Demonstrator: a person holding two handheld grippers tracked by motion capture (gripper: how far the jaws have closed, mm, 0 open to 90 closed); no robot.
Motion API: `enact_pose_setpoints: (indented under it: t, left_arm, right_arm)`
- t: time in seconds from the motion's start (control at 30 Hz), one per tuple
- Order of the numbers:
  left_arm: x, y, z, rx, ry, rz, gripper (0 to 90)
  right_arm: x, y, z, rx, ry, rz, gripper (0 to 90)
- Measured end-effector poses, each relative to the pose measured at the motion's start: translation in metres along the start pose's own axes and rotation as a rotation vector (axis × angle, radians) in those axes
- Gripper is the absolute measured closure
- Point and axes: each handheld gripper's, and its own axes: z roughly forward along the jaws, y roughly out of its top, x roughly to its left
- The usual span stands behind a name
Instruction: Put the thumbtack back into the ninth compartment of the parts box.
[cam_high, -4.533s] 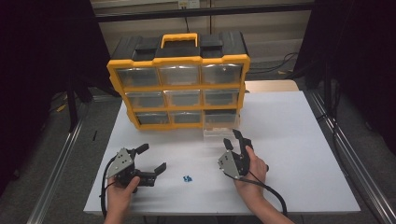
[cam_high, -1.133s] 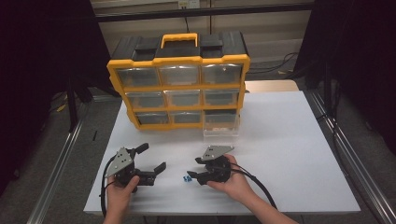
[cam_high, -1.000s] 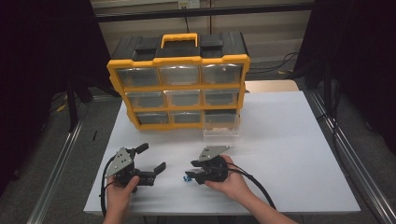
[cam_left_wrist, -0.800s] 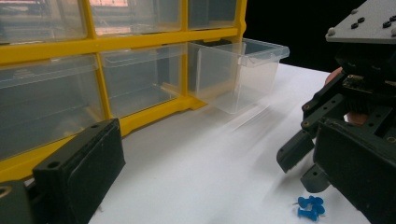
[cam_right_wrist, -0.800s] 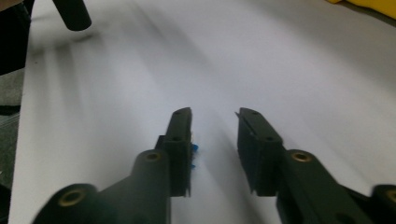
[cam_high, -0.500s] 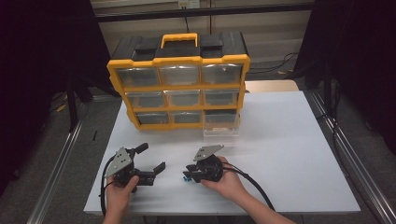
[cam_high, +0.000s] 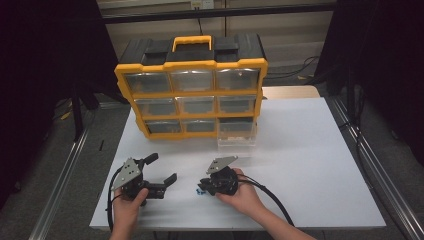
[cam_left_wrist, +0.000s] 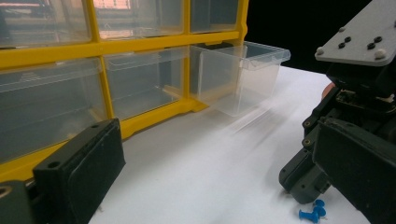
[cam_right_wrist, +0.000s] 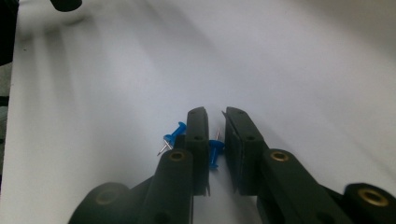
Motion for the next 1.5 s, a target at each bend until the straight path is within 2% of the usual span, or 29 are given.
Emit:
enact_pose_setpoints:
  t: [0.03,0.17,0.23,0.27,0.3,0.33,0.37,0.4,0.43,0.47,0.5,0.6,0.8,1.0,1.03,1.2,1.4,1.43,1.5]
  left_arm:
    - [0.001,0.000,0.000,0.000,-0.012,0.002,2.0]
    - [0.001,0.000,0.000,-0.006,-0.028,0.001,2.0]
    - [0.001,0.000,0.000,-0.005,-0.021,-0.001,2.0]
    - [0.000,0.000,0.000,-0.003,-0.005,-0.007,2.0]
    - [0.000,0.000,0.000,-0.004,-0.013,-0.008,2.0]
    - [0.000,0.000,0.000,-0.005,-0.002,-0.009,2.0]
    - [0.001,0.000,0.000,-0.012,-0.034,-0.011,2.0]
    - [0.001,0.000,0.000,-0.013,-0.034,-0.011,2.0]
    - [-0.001,0.000,0.000,-0.007,0.000,-0.015,2.0]
    - [-0.001,0.000,0.000,-0.004,-0.002,-0.013,2.0]
    - [0.000,0.000,0.001,-0.006,-0.029,-0.012,2.0]
    - [0.001,0.000,0.001,-0.012,-0.037,-0.010,2.0]
    - [0.000,0.000,0.001,-0.008,-0.032,-0.009,2.0]
    - [0.000,0.000,0.002,-0.006,-0.030,-0.008,2.0]
    - [0.002,0.000,0.000,0.016,-0.033,0.025,2.0]
    - [0.002,0.000,0.001,0.016,-0.032,0.028,2.0]
    - [0.002,0.000,0.001,0.015,-0.034,0.027,2.0]
    - [0.001,0.000,0.002,0.000,-0.040,0.006,2.0]
    - [0.000,0.000,0.002,0.001,-0.042,0.005,2.0]
  right_arm:
    - [0.001,0.000,0.000,-0.005,-0.003,0.026,82.1]
    - [0.000,-0.001,-0.001,-0.008,-0.015,0.016,85.0]
    - [-0.001,-0.001,-0.002,-0.005,-0.025,0.015,85.1]
    - [-0.001,-0.001,-0.002,-0.005,-0.025,0.015,85.1]
    - [-0.002,-0.001,-0.003,-0.013,-0.015,0.030,85.1]
    - [-0.002,-0.001,-0.003,-0.013,-0.015,0.030,85.1]
    - [-0.002,0.000,-0.004,-0.022,-0.017,0.030,85.1]
    - [-0.002,0.002,-0.008,-0.034,-0.014,0.038,85.1]
    - [-0.003,0.003,-0.011,-0.048,-0.009,0.047,85.1]
    - [-0.003,0.003,-0.011,-0.048,-0.009,0.047,85.1]
    - [-0.004,0.005,-0.013,-0.051,-0.010,0.047,85.1]
    - [-0.007,0.009,-0.021,-0.066,0.002,0.062,85.1]
    - [-0.013,0.016,-0.037,-0.084,0.002,0.076,85.1]
    - [-0.017,0.024,-0.050,-0.070,-0.015,0.070,85.1]
    - [-0.019,0.027,-0.054,-0.074,-0.020,0.059,85.1]
    - [-0.023,0.030,-0.059,-0.077,-0.020,0.065,85.1]
    - [-0.029,0.037,-0.069,-0.094,-0.028,0.077,85.1]
    - [-0.031,0.040,-0.072,-0.098,-0.033,0.077,85.2]
    - [-0.033,0.042,-0.074,-0.106,-0.034,0.073,85.1]
